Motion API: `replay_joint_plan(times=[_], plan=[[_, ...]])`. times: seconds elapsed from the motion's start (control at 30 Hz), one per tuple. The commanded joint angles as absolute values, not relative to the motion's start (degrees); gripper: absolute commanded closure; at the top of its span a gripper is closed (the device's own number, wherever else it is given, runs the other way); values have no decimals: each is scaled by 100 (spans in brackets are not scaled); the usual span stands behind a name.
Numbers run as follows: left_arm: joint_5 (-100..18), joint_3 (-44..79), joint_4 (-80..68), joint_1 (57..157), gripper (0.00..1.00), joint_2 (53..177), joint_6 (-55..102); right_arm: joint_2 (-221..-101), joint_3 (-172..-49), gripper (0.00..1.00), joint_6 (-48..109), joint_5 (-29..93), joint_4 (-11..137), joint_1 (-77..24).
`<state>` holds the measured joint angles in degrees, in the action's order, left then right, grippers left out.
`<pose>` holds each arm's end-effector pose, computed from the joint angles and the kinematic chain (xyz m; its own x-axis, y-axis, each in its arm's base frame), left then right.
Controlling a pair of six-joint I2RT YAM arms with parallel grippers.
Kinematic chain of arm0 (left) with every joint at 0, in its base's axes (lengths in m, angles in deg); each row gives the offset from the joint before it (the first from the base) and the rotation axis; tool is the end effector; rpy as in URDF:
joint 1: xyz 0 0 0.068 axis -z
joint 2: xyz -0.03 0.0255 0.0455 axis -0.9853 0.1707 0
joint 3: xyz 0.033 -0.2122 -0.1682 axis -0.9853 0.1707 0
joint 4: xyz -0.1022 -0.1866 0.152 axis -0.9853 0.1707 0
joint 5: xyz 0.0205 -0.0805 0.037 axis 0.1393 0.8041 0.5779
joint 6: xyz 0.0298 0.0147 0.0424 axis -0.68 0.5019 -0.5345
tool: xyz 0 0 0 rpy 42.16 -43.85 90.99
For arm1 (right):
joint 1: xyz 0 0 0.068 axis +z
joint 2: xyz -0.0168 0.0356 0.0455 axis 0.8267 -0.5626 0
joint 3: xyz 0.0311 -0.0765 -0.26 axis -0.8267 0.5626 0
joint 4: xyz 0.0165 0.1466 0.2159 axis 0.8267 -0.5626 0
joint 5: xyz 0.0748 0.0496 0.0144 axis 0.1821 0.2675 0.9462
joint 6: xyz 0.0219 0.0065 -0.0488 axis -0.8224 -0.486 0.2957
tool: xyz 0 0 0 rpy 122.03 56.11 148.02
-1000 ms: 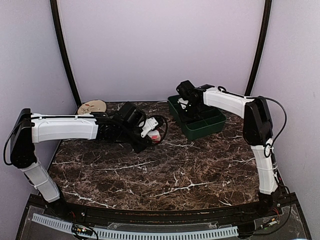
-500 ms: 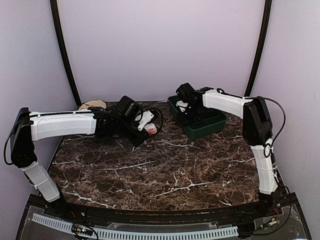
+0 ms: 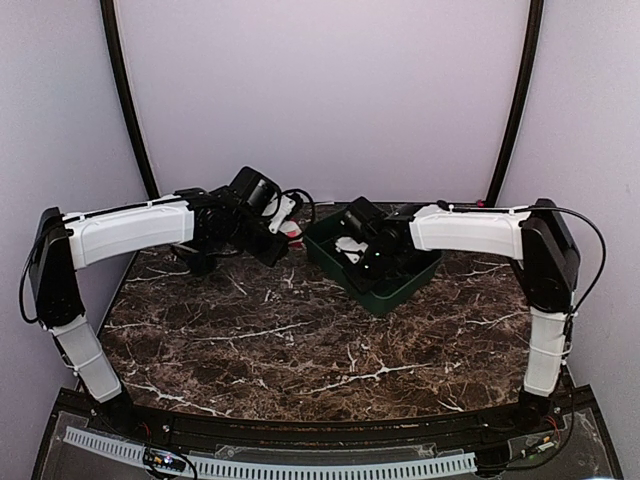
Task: Roll the socks
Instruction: Move the bin to the center of the board, then place the sock in the storage box.
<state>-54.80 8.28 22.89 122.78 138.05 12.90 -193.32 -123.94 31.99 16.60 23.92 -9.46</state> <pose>0.2891 -0.2610 0.2838 -0.5211 0.4562 -0.7214 0.6120 0.7888 0.0568 0.2932 0.3004 0.2114 -0.6858 -0.5780 -0.4422 -0.6147 0.7854 -0.0732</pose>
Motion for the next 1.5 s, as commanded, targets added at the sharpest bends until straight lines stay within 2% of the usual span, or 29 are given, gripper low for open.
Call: replay_joint_plan(times=[0.0,0.43,0.53,0.63,0.77,1.1,1.47], plan=[[-5542,281,2840,12229,97,13923,1585,-18889,-11857,100,2783,1878,2277,-240],[-4747,-216,3521,12240,98,14353,2203,-18317,-11308,98,1538,1634,2528,1196],[-4558,-376,3798,12273,99,14456,2200,-18293,-11324,89,1430,1513,2543,1287],[-4498,-540,4066,12351,99,14548,2168,-18122,-11282,72,1325,1215,2568,1325],[-4371,-738,4308,12394,99,14671,2246,-17737,-11190,64,1171,746,2574,1325],[-4132,-1152,4622,12506,99,15186,2505,-16642,-10710,59,561,-460,2502,1307],[-4023,-1564,4843,12597,99,15747,2727,-15940,-10139,58,297,-558,2775,1169]])
